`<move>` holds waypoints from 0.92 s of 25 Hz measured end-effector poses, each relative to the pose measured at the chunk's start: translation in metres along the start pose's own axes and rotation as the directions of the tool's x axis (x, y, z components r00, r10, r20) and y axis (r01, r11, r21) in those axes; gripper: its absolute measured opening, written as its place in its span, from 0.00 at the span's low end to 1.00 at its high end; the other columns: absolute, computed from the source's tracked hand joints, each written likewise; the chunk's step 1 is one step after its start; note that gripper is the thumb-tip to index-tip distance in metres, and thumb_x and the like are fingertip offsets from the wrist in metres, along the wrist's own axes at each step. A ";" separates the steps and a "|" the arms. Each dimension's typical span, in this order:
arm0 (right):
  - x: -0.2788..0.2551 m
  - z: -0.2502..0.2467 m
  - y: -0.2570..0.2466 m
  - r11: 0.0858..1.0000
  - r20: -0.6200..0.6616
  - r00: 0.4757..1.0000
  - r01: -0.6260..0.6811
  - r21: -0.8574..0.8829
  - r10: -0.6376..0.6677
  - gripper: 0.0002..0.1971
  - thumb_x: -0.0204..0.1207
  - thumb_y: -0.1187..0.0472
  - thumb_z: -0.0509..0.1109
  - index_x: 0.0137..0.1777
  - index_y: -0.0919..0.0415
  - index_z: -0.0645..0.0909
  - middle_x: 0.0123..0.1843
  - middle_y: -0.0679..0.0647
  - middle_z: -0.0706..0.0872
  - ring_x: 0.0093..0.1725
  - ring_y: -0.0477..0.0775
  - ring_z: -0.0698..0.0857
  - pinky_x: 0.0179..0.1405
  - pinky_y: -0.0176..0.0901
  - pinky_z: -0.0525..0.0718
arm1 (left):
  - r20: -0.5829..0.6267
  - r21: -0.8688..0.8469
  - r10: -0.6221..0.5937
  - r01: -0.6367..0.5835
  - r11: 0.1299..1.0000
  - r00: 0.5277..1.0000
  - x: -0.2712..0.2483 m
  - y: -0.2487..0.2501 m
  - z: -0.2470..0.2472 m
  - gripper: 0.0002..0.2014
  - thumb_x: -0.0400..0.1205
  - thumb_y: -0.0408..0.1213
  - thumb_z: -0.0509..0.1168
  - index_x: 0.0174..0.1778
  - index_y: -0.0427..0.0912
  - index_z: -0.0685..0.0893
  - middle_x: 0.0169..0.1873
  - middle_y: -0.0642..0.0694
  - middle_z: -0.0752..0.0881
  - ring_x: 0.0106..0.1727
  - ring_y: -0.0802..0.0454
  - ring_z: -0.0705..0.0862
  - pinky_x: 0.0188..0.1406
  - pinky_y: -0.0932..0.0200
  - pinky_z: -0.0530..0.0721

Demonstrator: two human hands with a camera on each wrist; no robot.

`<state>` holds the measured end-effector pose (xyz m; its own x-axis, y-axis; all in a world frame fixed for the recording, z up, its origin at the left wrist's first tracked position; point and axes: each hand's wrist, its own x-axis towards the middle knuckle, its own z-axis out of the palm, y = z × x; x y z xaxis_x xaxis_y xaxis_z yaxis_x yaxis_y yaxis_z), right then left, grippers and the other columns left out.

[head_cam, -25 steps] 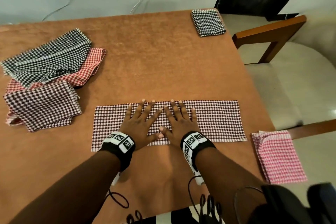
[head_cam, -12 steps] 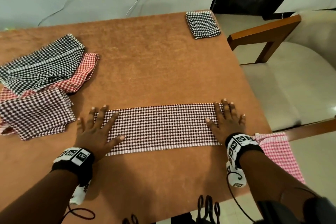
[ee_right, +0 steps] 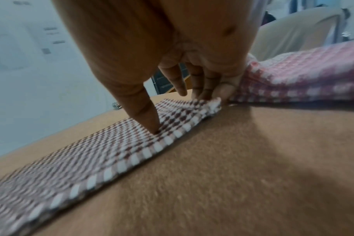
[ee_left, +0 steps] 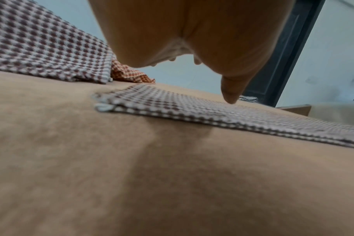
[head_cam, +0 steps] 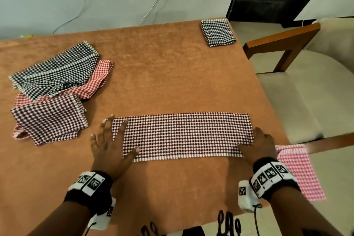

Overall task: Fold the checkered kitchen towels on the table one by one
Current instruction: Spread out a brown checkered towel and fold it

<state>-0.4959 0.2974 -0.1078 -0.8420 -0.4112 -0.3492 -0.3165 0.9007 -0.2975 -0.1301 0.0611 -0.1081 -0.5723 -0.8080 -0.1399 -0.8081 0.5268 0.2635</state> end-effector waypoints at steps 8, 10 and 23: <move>0.009 -0.028 -0.019 0.954 0.187 0.957 -0.252 0.161 0.221 0.16 0.67 0.54 0.79 0.50 0.64 0.85 0.52 0.64 0.89 0.45 0.64 0.84 0.48 0.49 0.82 | -0.082 -0.230 0.093 -0.110 0.967 0.992 -0.014 0.064 -0.007 0.37 0.73 0.62 0.65 0.80 0.59 0.66 0.84 0.44 0.55 0.84 0.39 0.57 0.73 0.28 0.65; -0.003 -0.032 -0.031 0.948 0.116 0.973 -0.223 0.228 0.201 0.13 0.67 0.58 0.78 0.49 0.59 0.82 0.55 0.63 0.89 0.49 0.64 0.85 0.51 0.49 0.81 | -0.089 -0.300 0.122 -0.144 0.943 0.988 -0.013 0.074 -0.006 0.33 0.73 0.58 0.69 0.75 0.56 0.72 0.81 0.45 0.60 0.80 0.41 0.64 0.73 0.36 0.70; -0.130 0.045 -0.181 0.726 -0.087 0.749 0.659 0.197 -0.657 0.10 0.67 0.61 0.72 0.49 0.55 0.86 0.40 0.53 0.90 0.38 0.57 0.87 0.34 0.41 0.78 | 0.428 -0.888 0.022 0.416 0.198 0.903 0.008 0.098 -0.037 0.15 0.86 0.43 0.66 0.33 0.43 0.78 0.23 0.51 0.81 0.24 0.58 0.80 0.26 0.62 0.80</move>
<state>-0.3096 0.1814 -0.0481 -0.4609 -0.8874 0.0110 -0.6985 0.3551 -0.6212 -0.2091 0.0962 -0.0476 -0.5944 -0.6055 -0.5292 -0.2748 -0.4655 0.8413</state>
